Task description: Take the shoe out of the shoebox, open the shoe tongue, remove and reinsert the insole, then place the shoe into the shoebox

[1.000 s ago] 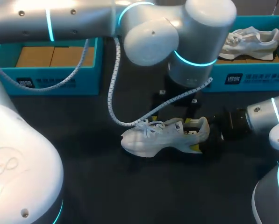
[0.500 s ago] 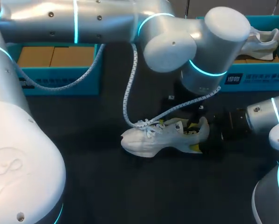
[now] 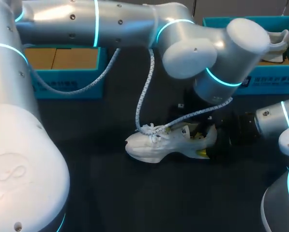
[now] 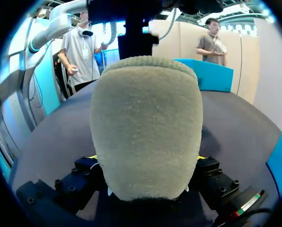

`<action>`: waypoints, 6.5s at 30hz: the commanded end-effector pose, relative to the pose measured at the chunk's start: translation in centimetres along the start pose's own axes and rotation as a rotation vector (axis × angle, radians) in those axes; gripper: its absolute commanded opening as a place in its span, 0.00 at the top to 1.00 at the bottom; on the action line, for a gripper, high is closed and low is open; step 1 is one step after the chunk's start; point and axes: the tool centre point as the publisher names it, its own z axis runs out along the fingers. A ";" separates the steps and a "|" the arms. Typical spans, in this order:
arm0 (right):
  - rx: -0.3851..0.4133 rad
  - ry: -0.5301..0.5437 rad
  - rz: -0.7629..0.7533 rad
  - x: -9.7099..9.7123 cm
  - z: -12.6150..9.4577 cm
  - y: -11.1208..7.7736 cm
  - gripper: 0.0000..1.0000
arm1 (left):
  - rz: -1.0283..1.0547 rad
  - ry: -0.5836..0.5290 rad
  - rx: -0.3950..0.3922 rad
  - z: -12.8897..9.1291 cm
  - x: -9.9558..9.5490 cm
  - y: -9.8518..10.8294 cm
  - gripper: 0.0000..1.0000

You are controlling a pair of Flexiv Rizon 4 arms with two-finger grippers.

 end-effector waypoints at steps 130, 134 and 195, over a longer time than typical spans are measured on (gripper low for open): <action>0.003 -0.003 0.000 -0.1 0.3 -0.1 1.00 | 0.554 0.296 0.096 -2.6 -15.7 0.7 0.00; 0.003 -0.003 0.000 -0.1 0.3 -0.1 1.00 | 0.735 0.278 0.160 -4.4 -15.1 -0.3 0.00; 0.003 -0.003 0.000 -0.1 0.3 -0.1 1.00 | 1.555 0.359 0.380 -10.6 -3.1 -1.7 1.00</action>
